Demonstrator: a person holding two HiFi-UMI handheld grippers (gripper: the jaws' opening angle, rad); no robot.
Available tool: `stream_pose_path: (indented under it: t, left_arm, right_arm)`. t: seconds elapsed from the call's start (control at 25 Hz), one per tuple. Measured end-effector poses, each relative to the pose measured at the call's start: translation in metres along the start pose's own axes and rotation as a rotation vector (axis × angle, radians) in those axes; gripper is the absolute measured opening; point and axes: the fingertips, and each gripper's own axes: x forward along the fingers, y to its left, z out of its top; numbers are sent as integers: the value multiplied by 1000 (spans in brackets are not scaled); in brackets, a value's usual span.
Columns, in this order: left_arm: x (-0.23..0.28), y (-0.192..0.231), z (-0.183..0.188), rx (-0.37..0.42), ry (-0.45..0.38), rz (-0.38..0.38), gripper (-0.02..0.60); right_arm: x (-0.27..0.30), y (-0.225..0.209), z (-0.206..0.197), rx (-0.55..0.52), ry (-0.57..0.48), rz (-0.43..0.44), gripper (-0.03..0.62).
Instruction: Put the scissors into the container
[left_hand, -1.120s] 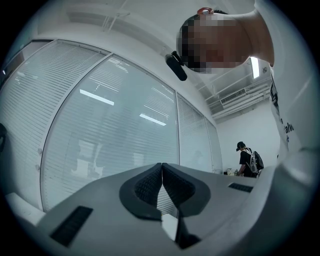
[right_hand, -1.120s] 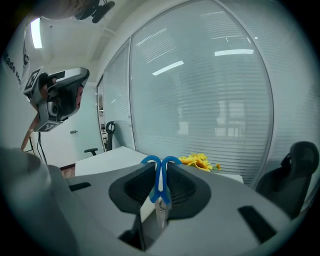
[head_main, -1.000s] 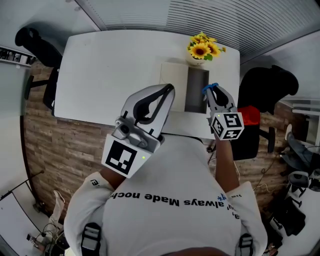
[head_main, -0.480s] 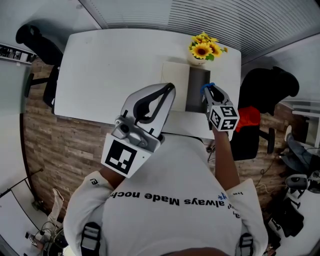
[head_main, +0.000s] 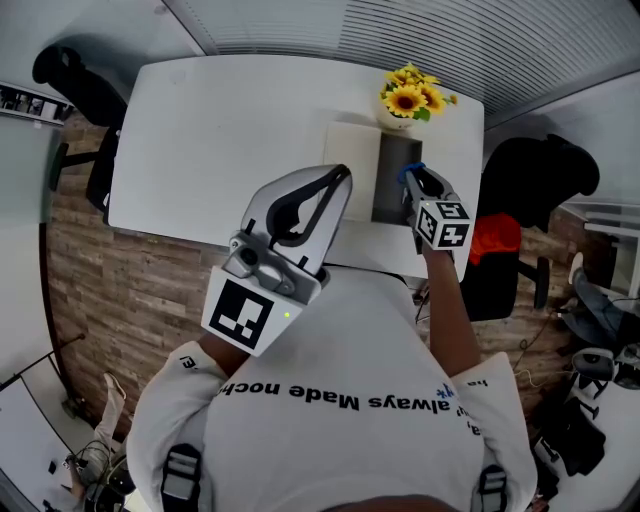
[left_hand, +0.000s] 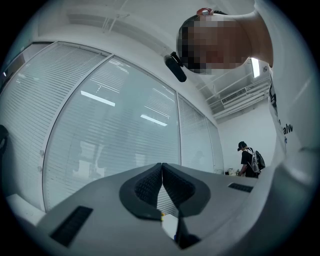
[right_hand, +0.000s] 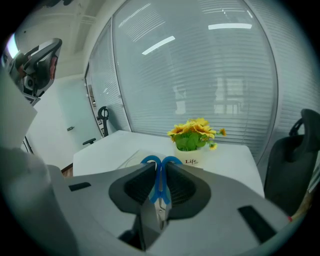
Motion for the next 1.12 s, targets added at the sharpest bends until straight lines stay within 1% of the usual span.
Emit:
stream_pose_path:
  t: [0.24,1.12]
  left_arm:
    - [-1,2,-2,0,5,6,21]
    - [-3,8,4,3,-6,31,21]
  right_arm:
    - [9,-2,-3,22,27,-10,80]
    - [34,-14,-24,42,136,-46,80]
